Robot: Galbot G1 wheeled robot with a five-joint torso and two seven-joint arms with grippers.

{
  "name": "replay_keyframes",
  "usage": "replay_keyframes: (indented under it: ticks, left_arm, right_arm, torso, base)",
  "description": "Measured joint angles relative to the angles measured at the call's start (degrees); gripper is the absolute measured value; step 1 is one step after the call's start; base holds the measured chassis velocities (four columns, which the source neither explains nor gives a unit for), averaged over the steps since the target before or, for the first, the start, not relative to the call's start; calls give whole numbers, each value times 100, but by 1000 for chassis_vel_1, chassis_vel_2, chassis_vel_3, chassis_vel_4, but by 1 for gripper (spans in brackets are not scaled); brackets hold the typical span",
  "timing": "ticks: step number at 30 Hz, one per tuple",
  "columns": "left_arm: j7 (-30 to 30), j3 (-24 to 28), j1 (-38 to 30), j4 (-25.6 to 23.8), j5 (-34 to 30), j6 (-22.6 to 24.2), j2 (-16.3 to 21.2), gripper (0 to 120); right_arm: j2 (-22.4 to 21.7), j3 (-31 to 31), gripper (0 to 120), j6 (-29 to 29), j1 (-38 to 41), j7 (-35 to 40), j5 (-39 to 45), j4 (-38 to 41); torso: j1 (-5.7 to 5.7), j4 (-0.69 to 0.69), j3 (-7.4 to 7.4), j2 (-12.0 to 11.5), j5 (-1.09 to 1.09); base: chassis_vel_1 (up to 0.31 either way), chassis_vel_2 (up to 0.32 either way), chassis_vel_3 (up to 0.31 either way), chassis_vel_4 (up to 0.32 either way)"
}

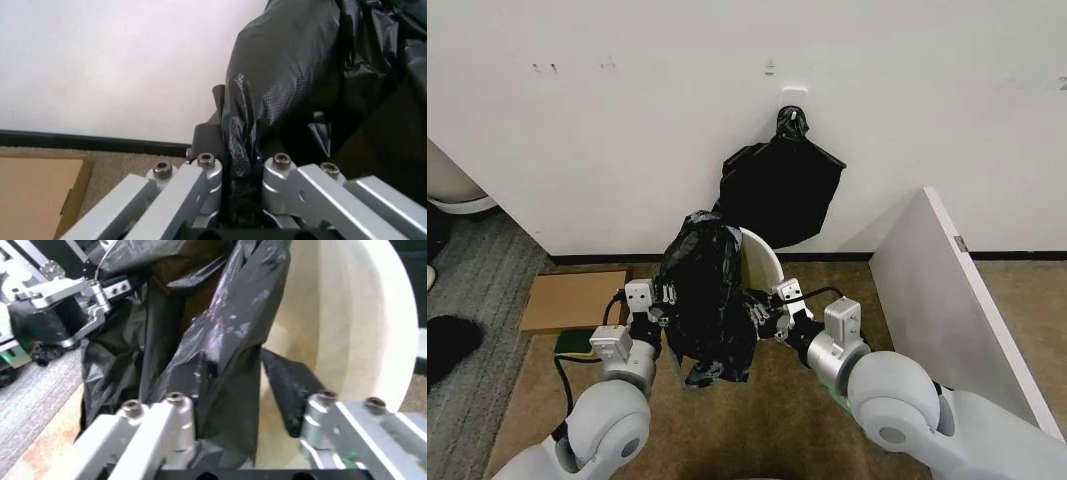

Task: Place the garbage bag over the trash bin.

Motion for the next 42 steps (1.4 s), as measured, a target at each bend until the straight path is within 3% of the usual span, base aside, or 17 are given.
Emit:
replay_keyframes:
  ticks: [5,19,42]
  left_arm:
    - [12,-1,21,-23,0,-4,3,4]
    - [47,-5,50,-53,-6,-20,25,4]
    - [245,-337,591,-155,-271,-400,-29,4]
  right_arm:
    - [101,-9,47,-33,31,91,196,-37]
    - [163,-35,0,52,13,242,216,-161]
    - [-190,258,0,542,-263,292,-888,-403]
  torso:
    - [0,1,0,0,0]
    - [0,0,0,0,0]
    - [0,0,0,0,0]
  base:
    - [0,0,0,0]
    - [0,0,0,0]
    - [0,0,0,0]
